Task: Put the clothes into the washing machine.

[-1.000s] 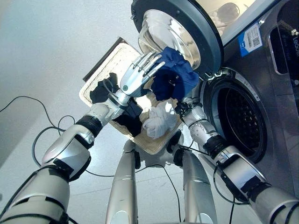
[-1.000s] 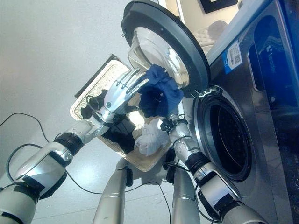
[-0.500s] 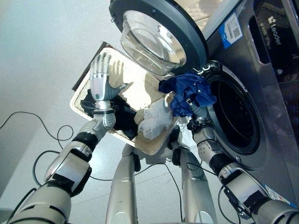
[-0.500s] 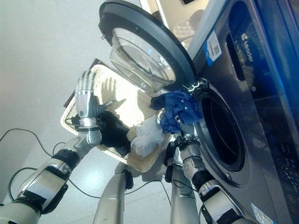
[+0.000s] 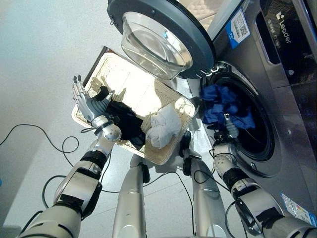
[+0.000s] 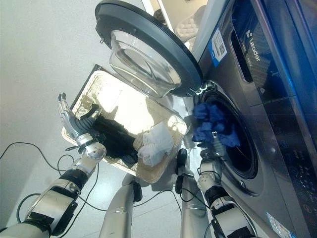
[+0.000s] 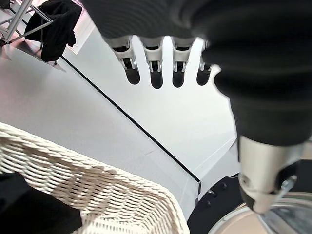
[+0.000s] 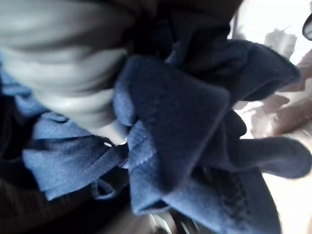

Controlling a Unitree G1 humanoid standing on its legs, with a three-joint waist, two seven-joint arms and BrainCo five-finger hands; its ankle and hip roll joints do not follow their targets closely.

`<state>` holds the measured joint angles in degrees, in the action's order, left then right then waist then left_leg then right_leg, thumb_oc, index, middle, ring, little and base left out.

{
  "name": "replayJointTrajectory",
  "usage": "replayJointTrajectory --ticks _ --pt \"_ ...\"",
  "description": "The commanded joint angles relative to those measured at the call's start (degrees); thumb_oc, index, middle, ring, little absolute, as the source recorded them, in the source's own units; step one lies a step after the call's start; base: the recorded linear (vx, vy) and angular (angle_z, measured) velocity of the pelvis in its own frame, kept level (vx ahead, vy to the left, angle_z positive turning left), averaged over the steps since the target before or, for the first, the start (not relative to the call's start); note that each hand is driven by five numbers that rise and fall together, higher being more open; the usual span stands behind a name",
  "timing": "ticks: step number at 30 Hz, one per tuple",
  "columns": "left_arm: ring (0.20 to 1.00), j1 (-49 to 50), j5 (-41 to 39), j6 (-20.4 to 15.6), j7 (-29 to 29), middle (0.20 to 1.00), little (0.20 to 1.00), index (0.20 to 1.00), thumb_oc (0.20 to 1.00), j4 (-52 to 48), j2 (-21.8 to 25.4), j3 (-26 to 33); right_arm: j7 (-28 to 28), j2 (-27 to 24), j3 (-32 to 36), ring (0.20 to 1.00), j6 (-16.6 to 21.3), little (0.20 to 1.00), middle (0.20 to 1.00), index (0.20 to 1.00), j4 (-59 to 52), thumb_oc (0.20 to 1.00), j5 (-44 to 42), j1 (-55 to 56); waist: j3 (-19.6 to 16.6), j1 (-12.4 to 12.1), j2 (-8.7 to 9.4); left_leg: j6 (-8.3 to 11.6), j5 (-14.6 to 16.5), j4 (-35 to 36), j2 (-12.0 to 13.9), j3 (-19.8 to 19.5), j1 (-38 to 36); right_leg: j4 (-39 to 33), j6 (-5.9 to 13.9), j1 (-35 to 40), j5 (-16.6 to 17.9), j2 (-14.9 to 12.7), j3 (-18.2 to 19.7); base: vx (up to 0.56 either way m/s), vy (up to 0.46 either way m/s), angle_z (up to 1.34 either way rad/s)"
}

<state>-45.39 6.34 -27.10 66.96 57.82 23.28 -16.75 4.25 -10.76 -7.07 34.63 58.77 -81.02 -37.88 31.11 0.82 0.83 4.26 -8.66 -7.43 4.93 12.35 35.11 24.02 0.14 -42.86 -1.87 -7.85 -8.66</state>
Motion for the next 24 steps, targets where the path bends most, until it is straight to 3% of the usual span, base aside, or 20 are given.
replayJointTrajectory --ticks 1,11,17,24 --pt "1.000 -1.0 -0.4 -4.0 0.4 1.000 1.000 1.000 1.000 0.4 -2.4 2.8 -0.4 -2.5 1.4 0.200 5.0 0.200 0.200 0.200 -1.7 0.200 -3.1 -1.0 -1.3 2.0 -3.90 2.03 7.1 -6.1 -3.4 0.4 2.6 -1.9 6.45 1.6 0.3 -0.3 -4.9 0.03 -0.001 -0.07" --pt "1.000 0.7 1.7 -5.7 -3.6 1.000 1.000 1.000 1.000 -5.6 -2.9 -0.1 10.2 -10.2 12.9 0.200 9.8 0.200 0.200 0.200 4.1 0.200 -10.4 -9.5 -1.3 -0.7 -5.47 1.72 8.1 -7.3 -3.5 -0.8 4.2 0.3 6.99 0.4 -0.1 -1.7 -6.8 0.01 -0.036 0.02" --pt "1.000 2.5 0.7 -5.6 -6.8 1.000 1.000 1.000 1.000 -8.5 -1.9 -1.8 11.5 -16.7 16.1 0.200 11.6 0.200 0.200 0.200 6.7 0.200 -12.5 -13.5 -1.3 -2.1 -6.20 1.26 8.4 -7.7 -3.7 -1.4 5.2 1.4 7.19 -0.8 0.4 -2.6 -7.6 0.00 -0.024 0.07" --pt "1.000 3.0 2.7 -4.0 -8.2 1.000 1.000 1.000 1.000 -10.1 -0.5 -4.5 7.5 -20.4 17.1 0.200 12.1 0.200 0.200 0.200 7.3 0.200 -14.8 -15.4 -1.3 -2.6 -6.69 1.10 8.7 -7.8 -3.8 -1.9 5.2 1.7 7.51 -1.1 0.9 -3.4 -8.0 0.00 -0.006 0.04"
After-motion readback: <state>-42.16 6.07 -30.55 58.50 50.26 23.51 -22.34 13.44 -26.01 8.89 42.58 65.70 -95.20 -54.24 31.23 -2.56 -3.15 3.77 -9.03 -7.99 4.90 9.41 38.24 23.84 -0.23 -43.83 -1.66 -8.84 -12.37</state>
